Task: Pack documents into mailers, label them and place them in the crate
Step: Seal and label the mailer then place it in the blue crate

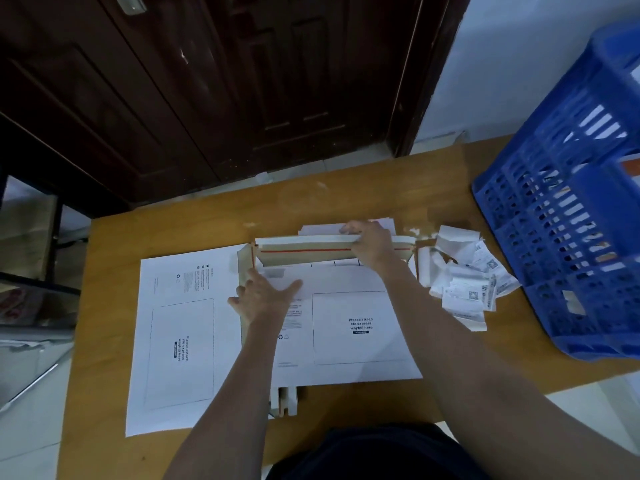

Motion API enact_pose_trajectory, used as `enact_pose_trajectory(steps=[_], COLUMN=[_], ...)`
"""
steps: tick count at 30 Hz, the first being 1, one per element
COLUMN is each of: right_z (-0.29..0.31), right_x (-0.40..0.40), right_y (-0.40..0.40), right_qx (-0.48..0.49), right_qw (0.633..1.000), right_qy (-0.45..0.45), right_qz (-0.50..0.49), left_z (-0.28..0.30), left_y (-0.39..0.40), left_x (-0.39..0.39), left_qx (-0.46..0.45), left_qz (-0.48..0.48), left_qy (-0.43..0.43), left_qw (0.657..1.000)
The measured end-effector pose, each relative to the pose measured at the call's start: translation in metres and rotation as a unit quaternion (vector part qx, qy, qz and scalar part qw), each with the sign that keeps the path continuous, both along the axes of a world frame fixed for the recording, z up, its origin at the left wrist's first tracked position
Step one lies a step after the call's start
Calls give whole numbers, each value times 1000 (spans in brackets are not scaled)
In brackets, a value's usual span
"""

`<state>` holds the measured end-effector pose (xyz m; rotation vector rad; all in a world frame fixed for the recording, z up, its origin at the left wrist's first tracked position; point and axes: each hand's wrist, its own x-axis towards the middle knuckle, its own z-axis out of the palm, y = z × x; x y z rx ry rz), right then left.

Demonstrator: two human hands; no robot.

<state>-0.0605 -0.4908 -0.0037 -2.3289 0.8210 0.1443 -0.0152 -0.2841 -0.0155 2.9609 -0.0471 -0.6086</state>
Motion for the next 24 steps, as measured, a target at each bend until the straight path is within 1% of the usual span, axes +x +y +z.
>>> enact_pose_trajectory(steps=[3,5,7,9,10,12,14,17,20,22,24], right_z=[-6,-13,-24,-32,-35,-36,-34,-33,-30,-28,-23], right_x=[-7,-16,-29,-43,-48,-52,-52,-48,-41,-38,-35], right_y=[12,21,30,37,37,36,33,31,30,28,24], right_qx=[-19,-20,-46,-62,-71,-90,-95,-91,-80,-73,-42], right_qw=[995,994,997,998,996,991,989,988,984,981,983], right_qy=[-85,-94,-54,5,33,71,83,93,126,142,149], right_qz=[-55,-48,-23,8,30,72,81,78,95,107,99], left_z=[-7,-9,-9,-8,-8,-8,-9,-10,-10,-9,-8], left_y=[2,3,1,-3,-6,-12,-18,-20,-21,-21,-20], left_x=[-8,-14,-17,-14,-12,-6,-2,1,6,12,17], left_qx=[20,28,38,21,11,-1,20,56,82,85,64], left_qz=[1,4,-39,-124,-170,-237,-261,-257,-267,-269,-263], left_qy=[-9,-30,-80,-128,-134,-105,-59,-25,-5,20,50], left_qw=[1000,999,995,984,976,966,963,964,960,959,961])
